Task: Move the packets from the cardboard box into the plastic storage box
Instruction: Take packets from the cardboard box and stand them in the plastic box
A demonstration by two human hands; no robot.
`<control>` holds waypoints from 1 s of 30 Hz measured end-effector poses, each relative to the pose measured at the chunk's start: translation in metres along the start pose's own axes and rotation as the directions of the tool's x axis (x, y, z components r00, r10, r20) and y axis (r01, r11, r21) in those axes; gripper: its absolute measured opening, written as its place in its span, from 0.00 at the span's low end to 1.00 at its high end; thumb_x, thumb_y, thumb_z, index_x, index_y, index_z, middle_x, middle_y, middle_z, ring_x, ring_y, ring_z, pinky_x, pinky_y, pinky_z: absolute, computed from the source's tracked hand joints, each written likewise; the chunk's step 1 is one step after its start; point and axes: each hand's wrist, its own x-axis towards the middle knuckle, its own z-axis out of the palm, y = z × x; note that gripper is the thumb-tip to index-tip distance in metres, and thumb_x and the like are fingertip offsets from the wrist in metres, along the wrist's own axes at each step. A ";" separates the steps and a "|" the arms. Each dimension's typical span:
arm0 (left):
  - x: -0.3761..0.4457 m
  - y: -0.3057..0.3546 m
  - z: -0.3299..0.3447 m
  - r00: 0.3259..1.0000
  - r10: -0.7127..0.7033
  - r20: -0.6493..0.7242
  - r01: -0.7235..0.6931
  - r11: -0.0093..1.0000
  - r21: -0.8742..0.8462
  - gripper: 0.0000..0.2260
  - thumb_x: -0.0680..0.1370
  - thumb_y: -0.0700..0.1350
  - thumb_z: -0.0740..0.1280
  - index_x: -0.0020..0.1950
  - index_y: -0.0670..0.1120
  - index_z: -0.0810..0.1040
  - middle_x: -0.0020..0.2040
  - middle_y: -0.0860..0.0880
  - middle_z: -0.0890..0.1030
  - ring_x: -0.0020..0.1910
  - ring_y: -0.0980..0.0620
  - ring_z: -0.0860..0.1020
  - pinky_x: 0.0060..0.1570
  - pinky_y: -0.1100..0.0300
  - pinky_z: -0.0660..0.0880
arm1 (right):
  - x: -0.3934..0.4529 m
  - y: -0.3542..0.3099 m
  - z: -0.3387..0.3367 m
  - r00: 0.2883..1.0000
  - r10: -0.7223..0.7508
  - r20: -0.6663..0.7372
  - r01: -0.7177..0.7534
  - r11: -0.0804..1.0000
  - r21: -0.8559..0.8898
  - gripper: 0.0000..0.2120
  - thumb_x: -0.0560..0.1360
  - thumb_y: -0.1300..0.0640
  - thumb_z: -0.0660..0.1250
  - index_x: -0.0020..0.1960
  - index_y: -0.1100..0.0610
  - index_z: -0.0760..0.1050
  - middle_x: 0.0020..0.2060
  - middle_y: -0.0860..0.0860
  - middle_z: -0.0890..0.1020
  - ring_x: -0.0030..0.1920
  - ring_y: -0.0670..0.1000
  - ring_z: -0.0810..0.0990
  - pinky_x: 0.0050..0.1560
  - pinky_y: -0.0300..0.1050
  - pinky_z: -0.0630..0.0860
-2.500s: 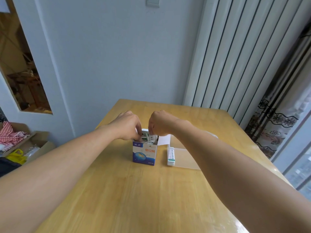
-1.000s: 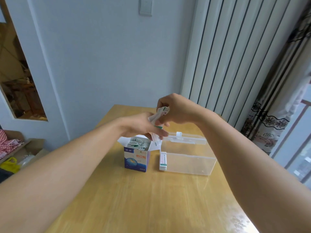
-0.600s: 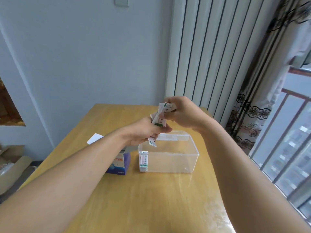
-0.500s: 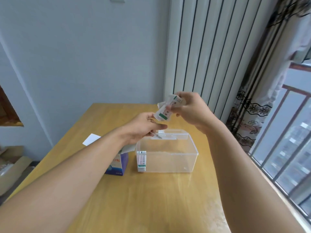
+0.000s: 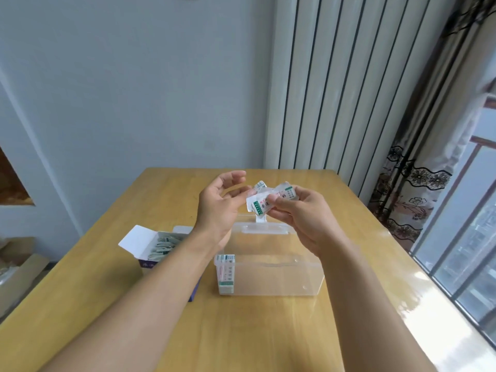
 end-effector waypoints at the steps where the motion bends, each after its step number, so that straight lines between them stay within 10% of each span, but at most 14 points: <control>1: 0.000 -0.001 -0.001 1.000 -0.002 0.007 0.002 1.000 -0.016 0.18 0.73 0.27 0.72 0.53 0.47 0.81 0.53 0.48 0.80 0.47 0.53 0.82 0.52 0.55 0.79 | 0.001 0.001 -0.001 1.000 0.004 0.013 -0.004 1.000 -0.006 0.08 0.76 0.70 0.71 0.55 0.68 0.78 0.48 0.61 0.87 0.49 0.56 0.88 0.49 0.41 0.84; 14: -0.011 -0.007 -0.002 0.991 0.035 0.127 -0.046 0.995 0.085 0.23 0.75 0.23 0.66 0.58 0.49 0.78 0.64 0.48 0.78 0.52 0.53 0.85 0.42 0.57 0.82 | 0.008 0.001 -0.013 0.999 -0.001 0.034 0.008 0.976 -0.219 0.12 0.76 0.67 0.73 0.59 0.66 0.79 0.50 0.60 0.87 0.50 0.56 0.87 0.55 0.49 0.83; 17: -0.011 -0.003 -0.003 0.987 -0.084 0.136 0.078 0.996 0.044 0.17 0.81 0.31 0.62 0.65 0.48 0.76 0.62 0.47 0.82 0.55 0.51 0.84 0.53 0.55 0.79 | 0.004 -0.004 -0.016 0.995 -0.096 0.003 0.083 0.847 -0.524 0.07 0.77 0.61 0.74 0.55 0.54 0.82 0.46 0.52 0.88 0.46 0.51 0.87 0.50 0.53 0.84; 21: -0.015 0.007 -0.006 0.892 -0.324 0.315 0.278 0.943 0.183 0.20 0.78 0.46 0.61 0.70 0.49 0.74 0.59 0.39 0.83 0.55 0.44 0.81 0.56 0.43 0.78 | -0.010 -0.020 -0.009 0.947 -0.243 0.208 0.299 0.439 -0.847 0.12 0.79 0.59 0.71 0.60 0.48 0.81 0.49 0.43 0.85 0.47 0.43 0.82 0.35 0.32 0.76; 30: -0.029 0.020 0.007 0.708 -0.467 0.530 0.301 0.878 0.372 0.06 0.82 0.36 0.63 0.55 0.38 0.79 0.49 0.41 0.85 0.46 0.43 0.84 0.39 0.52 0.81 | -0.028 -0.038 0.003 0.929 -0.312 0.200 0.327 0.436 -0.838 0.17 0.70 0.57 0.80 0.53 0.44 0.78 0.40 0.41 0.81 0.38 0.38 0.80 0.32 0.35 0.77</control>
